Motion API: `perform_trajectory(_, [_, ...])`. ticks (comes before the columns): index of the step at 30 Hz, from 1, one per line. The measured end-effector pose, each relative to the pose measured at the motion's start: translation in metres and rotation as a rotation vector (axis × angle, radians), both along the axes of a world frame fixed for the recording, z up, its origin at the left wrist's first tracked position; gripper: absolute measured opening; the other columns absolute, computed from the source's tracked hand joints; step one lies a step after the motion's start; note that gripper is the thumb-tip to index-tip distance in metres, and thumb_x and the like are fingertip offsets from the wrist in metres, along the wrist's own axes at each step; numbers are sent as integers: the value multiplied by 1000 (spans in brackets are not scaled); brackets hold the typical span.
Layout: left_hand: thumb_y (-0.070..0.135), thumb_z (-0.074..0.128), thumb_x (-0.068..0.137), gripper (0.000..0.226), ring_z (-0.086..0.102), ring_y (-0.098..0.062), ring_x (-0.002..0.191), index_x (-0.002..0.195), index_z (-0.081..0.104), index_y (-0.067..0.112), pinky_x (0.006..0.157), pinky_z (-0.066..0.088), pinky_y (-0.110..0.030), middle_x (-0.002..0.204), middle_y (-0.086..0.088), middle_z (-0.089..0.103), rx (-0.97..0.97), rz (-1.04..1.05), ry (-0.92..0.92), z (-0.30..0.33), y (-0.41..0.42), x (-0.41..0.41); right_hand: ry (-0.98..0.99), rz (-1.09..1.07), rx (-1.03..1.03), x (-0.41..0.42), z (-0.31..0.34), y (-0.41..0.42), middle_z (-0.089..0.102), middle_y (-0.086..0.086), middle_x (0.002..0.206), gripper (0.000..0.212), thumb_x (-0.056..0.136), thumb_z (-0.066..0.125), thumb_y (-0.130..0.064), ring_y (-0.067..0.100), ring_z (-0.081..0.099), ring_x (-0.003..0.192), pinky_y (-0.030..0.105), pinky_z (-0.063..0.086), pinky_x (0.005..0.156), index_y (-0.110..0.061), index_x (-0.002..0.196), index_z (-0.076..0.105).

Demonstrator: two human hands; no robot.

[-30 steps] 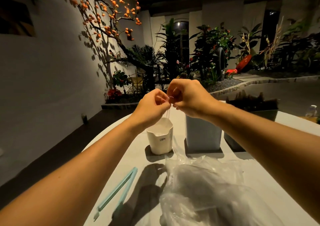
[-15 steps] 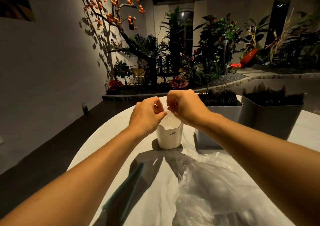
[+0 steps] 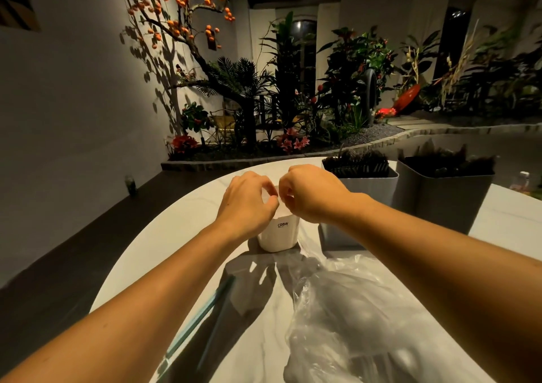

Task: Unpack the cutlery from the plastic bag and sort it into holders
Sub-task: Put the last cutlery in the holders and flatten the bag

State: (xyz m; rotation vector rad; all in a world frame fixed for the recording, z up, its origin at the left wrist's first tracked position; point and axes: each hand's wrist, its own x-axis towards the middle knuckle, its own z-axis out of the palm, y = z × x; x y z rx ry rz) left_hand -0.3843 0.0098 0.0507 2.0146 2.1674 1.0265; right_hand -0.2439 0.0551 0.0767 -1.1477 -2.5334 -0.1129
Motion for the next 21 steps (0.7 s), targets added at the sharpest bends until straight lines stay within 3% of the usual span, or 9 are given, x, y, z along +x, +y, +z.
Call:
perform_trajectory(3, [29,62,96,11,49,-17,117,106,65,25,95,46,-36,120,3,57,8,-32,-20,6,-11,12,-2,-16,-74,13,8,-16,68,-2,91,9,91,63,-23,19,62,81,32,53,65,-24,92,72])
perform_trajectory(8, [26,60,97,20,58,-16,103,117,58,24,89,54,-36,117,2,60,9,-106,-112,17,-37,40,58,-33,-204,47,19,-45,67,-4,88,7,92,63,-27,16,63,80,32,55,70,-27,86,67])
perform_trajectory(12, [23,60,99,24,58,-10,88,121,51,24,68,44,-17,110,4,60,-4,-183,-141,21,-59,67,80,-43,-277,78,27,-72,70,0,94,13,94,63,-26,16,65,83,38,59,81,-19,99,73])
perform_trajectory(14, [22,60,99,22,59,-10,86,119,50,24,61,43,-15,107,2,62,-10,-215,-158,23,-73,82,105,-41,-342,94,30,-91,70,1,88,14,96,62,-22,16,68,76,32,61,73,-14,102,72])
perform_trajectory(17, [21,59,100,16,65,-19,85,113,50,23,60,52,-24,100,-5,65,-37,-264,-207,24,-91,103,134,-49,-440,116,30,-116,71,6,80,16,99,58,-18,17,71,65,25,58,57,-7,101,69])
perform_trajectory(21, [19,52,103,8,67,-14,56,100,56,13,47,50,-24,75,-8,69,-94,-354,-223,25,-123,124,194,-38,-583,141,29,-147,72,11,78,18,98,59,-17,17,70,58,23,55,53,-2,99,69])
